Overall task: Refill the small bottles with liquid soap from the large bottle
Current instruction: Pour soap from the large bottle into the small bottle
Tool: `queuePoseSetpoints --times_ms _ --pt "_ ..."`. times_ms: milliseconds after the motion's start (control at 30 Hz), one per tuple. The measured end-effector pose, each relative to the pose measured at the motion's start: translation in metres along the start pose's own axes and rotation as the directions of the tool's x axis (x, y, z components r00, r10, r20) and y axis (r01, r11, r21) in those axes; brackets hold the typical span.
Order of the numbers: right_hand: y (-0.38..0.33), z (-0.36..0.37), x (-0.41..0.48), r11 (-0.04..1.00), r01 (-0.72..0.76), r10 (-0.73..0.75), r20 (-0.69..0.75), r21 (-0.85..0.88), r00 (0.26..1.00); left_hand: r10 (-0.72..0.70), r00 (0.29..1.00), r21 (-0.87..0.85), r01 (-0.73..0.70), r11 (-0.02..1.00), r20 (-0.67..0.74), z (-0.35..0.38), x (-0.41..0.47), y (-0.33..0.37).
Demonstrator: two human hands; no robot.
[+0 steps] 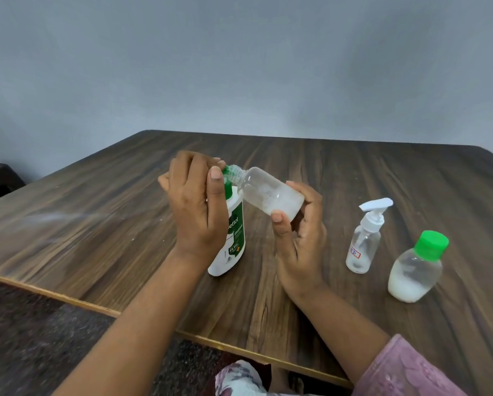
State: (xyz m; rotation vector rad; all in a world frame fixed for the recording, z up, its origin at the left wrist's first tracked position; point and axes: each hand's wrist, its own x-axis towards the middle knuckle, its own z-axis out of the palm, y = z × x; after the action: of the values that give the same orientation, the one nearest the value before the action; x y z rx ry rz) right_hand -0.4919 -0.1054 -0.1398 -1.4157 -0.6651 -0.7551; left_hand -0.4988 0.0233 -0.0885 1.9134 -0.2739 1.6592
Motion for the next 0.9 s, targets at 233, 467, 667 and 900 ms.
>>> queuePoseSetpoints --times_ms 233,467,667,900 --pt "-0.003 0.000 -0.002 1.000 0.013 -0.013 0.008 0.006 1.000 -0.024 1.000 -0.001 0.024 1.000 0.016 -0.003 0.006 0.006" --pt "-0.005 -0.001 -0.002 1.000 0.022 -0.022 0.017 0.000 1.000 -0.005 0.998 -0.005 0.006 1.000 0.066 -0.002 0.006 0.006" --pt "-0.005 0.000 -0.003 1.000 0.022 -0.021 0.015 -0.009 1.000 -0.018 0.998 0.038 0.016 0.999 0.058 -0.001 0.002 0.003" --pt "-0.006 0.000 -0.004 0.999 0.042 -0.042 0.029 0.007 0.999 -0.021 0.999 0.019 0.020 1.000 0.035 -0.001 -0.001 0.001"
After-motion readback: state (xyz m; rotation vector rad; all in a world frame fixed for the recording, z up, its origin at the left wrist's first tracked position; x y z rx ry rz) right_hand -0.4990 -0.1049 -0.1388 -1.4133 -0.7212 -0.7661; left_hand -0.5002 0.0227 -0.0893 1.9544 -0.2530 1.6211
